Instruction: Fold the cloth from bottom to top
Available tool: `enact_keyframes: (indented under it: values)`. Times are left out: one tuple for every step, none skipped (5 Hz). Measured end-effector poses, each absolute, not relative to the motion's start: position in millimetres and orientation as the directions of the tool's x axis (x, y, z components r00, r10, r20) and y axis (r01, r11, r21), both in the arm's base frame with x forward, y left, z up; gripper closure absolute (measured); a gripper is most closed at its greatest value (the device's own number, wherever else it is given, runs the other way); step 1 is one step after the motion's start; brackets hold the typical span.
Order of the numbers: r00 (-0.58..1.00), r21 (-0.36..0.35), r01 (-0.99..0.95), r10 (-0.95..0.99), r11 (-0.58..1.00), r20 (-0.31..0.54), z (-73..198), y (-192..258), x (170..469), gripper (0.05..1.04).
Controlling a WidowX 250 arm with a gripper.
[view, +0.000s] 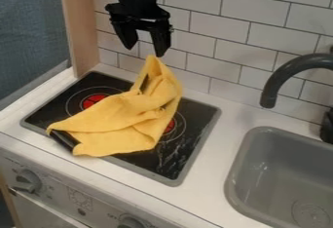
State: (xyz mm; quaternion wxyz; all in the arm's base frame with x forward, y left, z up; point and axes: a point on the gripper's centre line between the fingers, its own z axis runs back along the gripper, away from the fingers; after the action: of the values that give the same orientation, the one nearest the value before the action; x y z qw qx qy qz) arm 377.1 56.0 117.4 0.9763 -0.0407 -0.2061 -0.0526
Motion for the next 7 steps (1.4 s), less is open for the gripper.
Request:
enact_keyframes:
  values:
    - [0.925,-0.078,0.103,-0.067,0.992,0.373,104.8,55.0,371.7,0.084]
    - [0.930,-0.138,-0.059,0.104,0.989,0.352,100.4,59.0,351.8,0.083]
    - [0.898,-0.146,-0.194,0.235,0.970,0.371,114.3,71.3,334.6,0.084]
    - [0.858,-0.088,-0.354,0.360,0.931,0.367,120.5,91.8,309.7,0.084]
    - [0.832,-0.011,-0.463,0.439,0.886,0.338,110.2,107.4,290.1,0.084]
    - [0.794,0.030,-0.555,0.518,0.832,0.318,96.5,133.0,267.8,0.084]
    - [0.763,0.016,-0.615,0.589,0.789,0.266,64.9,147.4,253.9,0.084]
